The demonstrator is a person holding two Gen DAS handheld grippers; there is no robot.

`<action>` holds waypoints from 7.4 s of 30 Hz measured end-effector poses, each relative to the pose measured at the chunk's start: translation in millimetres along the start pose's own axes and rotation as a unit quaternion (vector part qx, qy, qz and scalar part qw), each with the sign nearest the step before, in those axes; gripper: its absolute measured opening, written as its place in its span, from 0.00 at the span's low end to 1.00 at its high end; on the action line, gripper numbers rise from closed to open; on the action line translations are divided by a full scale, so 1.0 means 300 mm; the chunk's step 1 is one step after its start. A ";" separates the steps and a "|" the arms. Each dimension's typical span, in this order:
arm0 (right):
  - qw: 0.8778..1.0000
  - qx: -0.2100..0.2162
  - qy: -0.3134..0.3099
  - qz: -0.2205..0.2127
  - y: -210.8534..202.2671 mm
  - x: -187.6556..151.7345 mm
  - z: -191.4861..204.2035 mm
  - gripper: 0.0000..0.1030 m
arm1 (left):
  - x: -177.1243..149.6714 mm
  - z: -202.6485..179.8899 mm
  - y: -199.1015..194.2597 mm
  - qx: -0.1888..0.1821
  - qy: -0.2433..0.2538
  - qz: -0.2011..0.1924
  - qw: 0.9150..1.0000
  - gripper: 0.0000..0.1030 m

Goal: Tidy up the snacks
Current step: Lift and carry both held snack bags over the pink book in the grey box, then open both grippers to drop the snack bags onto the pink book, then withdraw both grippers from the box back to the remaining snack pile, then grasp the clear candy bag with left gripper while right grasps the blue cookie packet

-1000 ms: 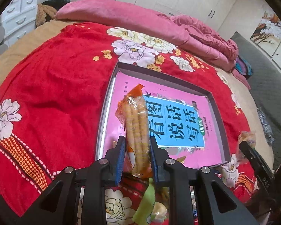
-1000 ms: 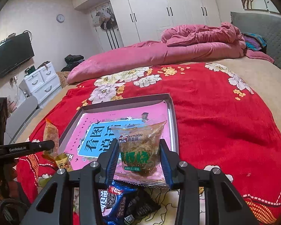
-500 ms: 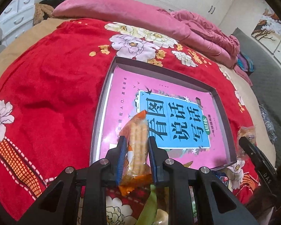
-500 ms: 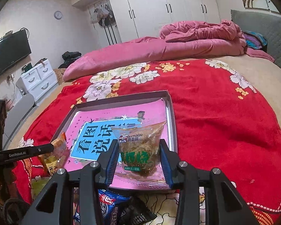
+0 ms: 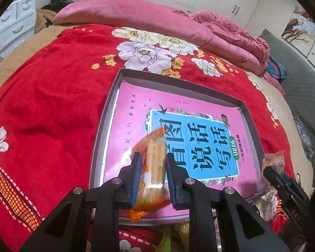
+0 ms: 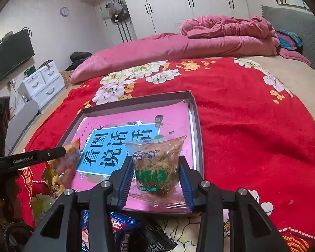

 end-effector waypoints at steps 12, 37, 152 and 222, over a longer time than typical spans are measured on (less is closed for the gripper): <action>0.999 -0.006 -0.001 0.031 0.045 -0.032 -0.006 0.41 | -0.016 0.011 0.023 -0.008 -0.012 0.011 1.000 0.23; 0.999 0.005 0.019 0.044 0.024 -0.075 -0.021 0.41 | -0.057 0.024 -0.022 -0.034 -0.015 0.028 0.999 0.23; 0.998 -0.015 -0.054 -0.036 -0.246 -0.127 0.151 0.83 | -0.264 -0.115 -0.277 -0.086 0.060 0.032 0.994 0.74; 0.996 -0.026 -0.054 0.071 -0.039 -0.220 0.160 0.62 | -0.289 -0.158 -0.156 -0.128 0.045 0.073 0.988 0.51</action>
Point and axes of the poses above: each gripper's, at about its wrist camera, not at the fingertips, and y roughly the way its jaws point, z to its left, x to its top, the point moved 3 cm from there along y, roughly the way its jaws point, and after that the axes turned 6 degrees about x, right-handed, at the moved point
